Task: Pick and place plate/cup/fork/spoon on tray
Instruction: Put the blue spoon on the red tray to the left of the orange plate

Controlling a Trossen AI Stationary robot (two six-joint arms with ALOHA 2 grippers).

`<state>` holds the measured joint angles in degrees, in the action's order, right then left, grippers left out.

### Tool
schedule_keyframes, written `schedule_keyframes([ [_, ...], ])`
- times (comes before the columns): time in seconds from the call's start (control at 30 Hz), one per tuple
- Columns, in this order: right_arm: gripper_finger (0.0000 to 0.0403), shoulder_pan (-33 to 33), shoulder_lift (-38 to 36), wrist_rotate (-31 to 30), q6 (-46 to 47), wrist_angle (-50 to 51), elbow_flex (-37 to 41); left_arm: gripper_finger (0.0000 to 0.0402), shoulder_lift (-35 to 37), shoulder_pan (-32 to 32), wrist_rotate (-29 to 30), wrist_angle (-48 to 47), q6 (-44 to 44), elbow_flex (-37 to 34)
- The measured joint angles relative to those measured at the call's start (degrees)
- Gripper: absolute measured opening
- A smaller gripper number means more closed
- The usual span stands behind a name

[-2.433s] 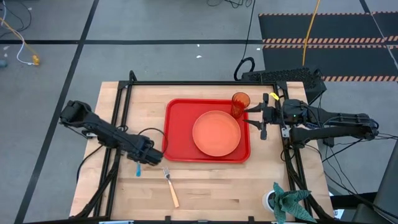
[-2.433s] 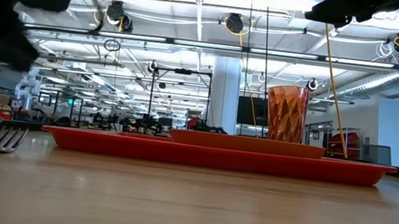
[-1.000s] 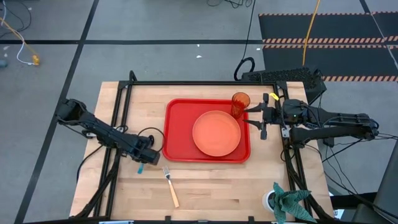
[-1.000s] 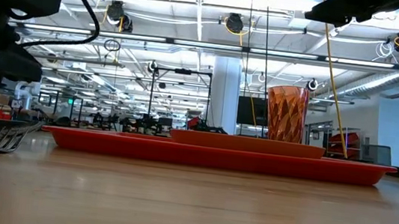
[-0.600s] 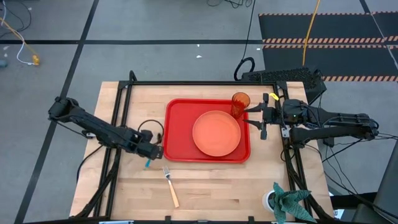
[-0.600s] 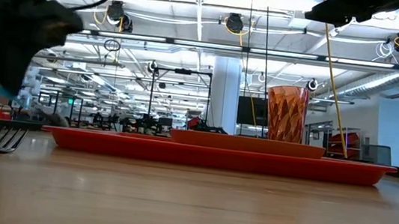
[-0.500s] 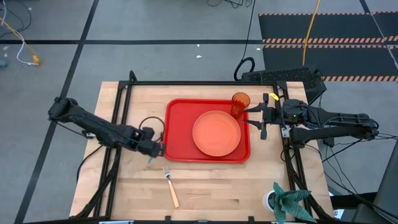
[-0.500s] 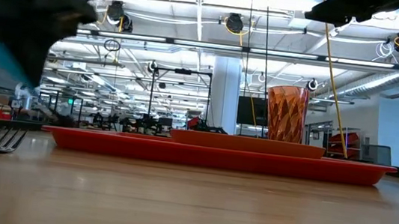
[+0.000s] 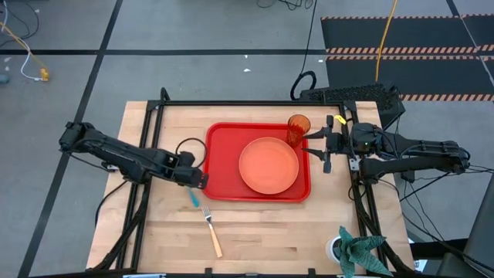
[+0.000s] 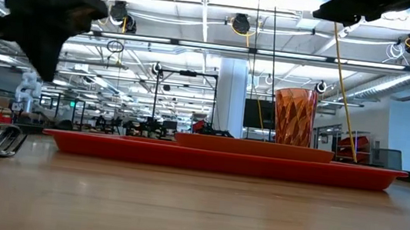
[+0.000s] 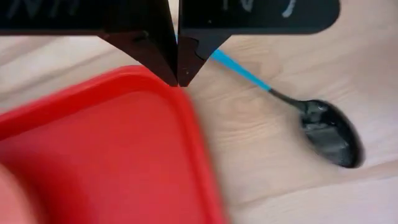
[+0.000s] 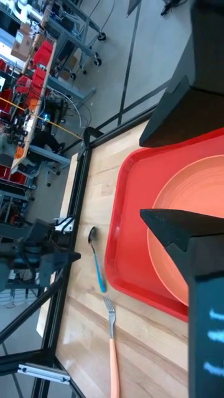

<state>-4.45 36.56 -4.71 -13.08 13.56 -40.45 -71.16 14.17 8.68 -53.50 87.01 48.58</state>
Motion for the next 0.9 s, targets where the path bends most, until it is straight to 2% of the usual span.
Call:
schedule_keyframes([
  [0.13, 0.0164, 0.0, 0.0, 0.0, 0.3, 0.0, 0.0, 0.0014, 0.0, 0.7, -0.9, -2.5, 0.8, -2.6],
  [0.3, 0.0164, 0.0, 0.0, 0.0, 0.4, 0.0, 0.0, 0.0059, 0.0, 1.7, -3.1, -1.8, 5.0, -9.2],
  [0.43, 0.0164, 0.0, 0.0, 0.0, 0.8, 0.1, 0.0, 0.0103, 0.0, 2.5, -6.1, 3.5, 9.6, -16.2],
  [0.57, 0.0164, 0.0, 0.0, 0.0, 0.8, 0.1, 0.0, 0.0145, 0.3, 2.9, -6.0, 12.0, 12.1, -21.1],
  [0.9, 0.0164, 0.0, 0.0, 0.0, 0.5, 0.1, 0.0, 0.0212, -0.1, 2.9, -3.0, 11.6, 11.5, -17.9],
])
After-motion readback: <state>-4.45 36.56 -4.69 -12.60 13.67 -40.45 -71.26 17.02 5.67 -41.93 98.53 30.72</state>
